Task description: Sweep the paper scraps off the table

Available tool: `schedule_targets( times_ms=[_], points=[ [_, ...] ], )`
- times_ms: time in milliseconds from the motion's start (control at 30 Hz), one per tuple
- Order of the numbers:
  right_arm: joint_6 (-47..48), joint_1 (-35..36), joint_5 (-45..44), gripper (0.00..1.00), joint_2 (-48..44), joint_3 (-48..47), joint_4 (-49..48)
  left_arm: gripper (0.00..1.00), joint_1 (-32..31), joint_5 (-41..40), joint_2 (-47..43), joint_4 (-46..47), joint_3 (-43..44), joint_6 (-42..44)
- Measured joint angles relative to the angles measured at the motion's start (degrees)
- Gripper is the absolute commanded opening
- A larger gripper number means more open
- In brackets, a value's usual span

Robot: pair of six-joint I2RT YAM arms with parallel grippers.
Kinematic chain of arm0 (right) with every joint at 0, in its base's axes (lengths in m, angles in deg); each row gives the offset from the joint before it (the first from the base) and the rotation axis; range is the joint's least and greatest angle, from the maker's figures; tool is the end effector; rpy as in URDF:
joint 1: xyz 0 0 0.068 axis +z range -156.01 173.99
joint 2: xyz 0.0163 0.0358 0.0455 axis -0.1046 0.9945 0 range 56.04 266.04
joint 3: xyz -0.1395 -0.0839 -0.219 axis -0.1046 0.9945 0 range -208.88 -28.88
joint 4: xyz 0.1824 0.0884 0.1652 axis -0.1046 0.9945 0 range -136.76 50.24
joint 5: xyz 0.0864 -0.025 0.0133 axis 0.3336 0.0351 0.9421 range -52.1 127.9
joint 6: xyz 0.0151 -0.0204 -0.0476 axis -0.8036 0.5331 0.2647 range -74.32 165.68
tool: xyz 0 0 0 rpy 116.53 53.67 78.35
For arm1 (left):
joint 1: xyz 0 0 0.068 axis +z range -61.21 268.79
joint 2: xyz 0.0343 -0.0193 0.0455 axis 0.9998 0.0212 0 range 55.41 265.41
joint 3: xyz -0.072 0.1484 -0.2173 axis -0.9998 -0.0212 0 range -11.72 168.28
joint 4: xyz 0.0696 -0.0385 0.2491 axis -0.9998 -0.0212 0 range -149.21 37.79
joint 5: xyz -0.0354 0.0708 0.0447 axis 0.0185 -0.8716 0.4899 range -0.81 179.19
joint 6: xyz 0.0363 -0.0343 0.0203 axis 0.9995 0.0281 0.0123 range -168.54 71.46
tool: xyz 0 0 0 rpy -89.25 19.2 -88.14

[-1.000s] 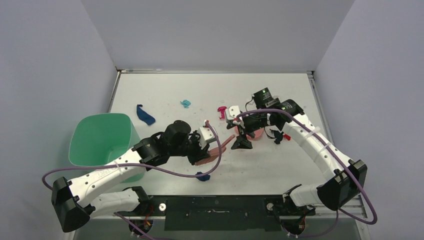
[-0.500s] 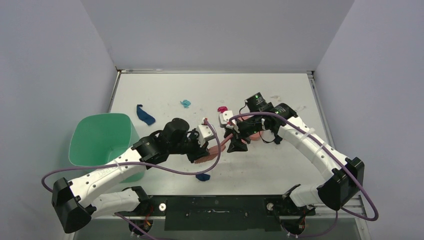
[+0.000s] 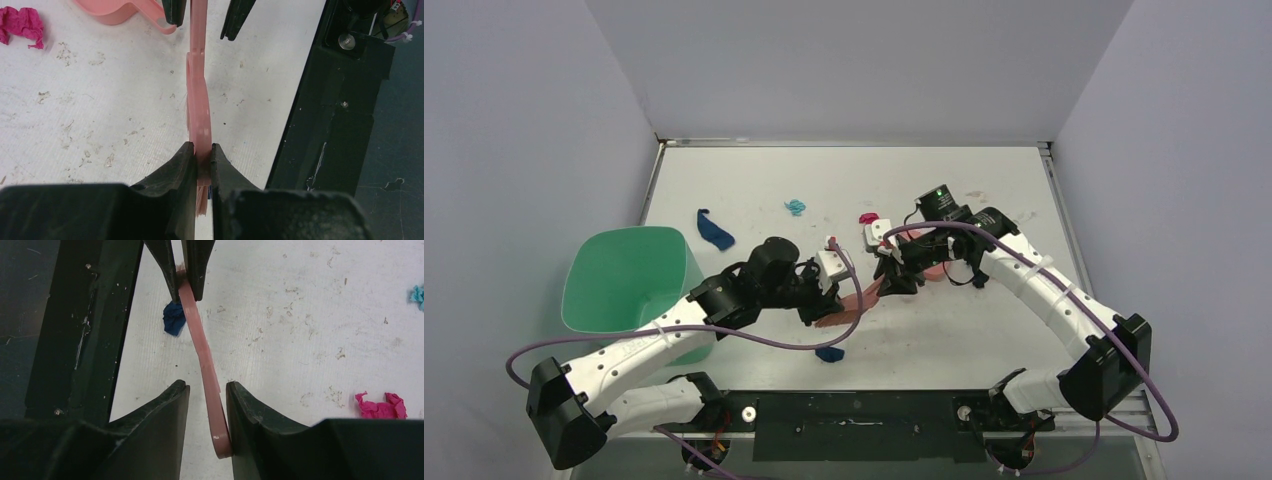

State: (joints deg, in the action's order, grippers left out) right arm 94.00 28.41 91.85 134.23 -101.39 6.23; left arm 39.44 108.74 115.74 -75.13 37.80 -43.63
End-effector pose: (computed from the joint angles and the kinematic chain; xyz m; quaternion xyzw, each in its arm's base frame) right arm 0.2024 0.1735 0.3262 -0.6590 0.5630 0.4045 0.2917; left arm 0.1412 -0.1829 0.2961 0.4675 0.7370 -0.3143 0.3735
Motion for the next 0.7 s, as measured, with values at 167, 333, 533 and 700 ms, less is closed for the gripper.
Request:
schedule_targets(
  times_ms=[167, 333, 533, 700],
  points=[
    [0.1, -1.3, 0.8, 0.14, 0.0, 0.7, -0.4, 0.0, 0.3, 0.4, 0.0, 1.1, -0.4, 0.0],
    [-0.7, -3.3, 3.2, 0.05, 0.0, 1.2, -0.2, 0.35, 0.7, -1.6, -0.5, 2.6, -0.7, -0.4],
    [-6.7, -10.6, 4.5, 0.05, 0.0, 1.1, -1.6, 0.56, 1.2, -12.5, -1.6, 3.3, -0.7, -4.4],
    [-15.8, -21.1, 4.0, 0.05, 0.0, 0.5, -6.0, 0.61, 1.2, -18.9, -3.7, 3.3, -0.7, -7.8]
  ],
)
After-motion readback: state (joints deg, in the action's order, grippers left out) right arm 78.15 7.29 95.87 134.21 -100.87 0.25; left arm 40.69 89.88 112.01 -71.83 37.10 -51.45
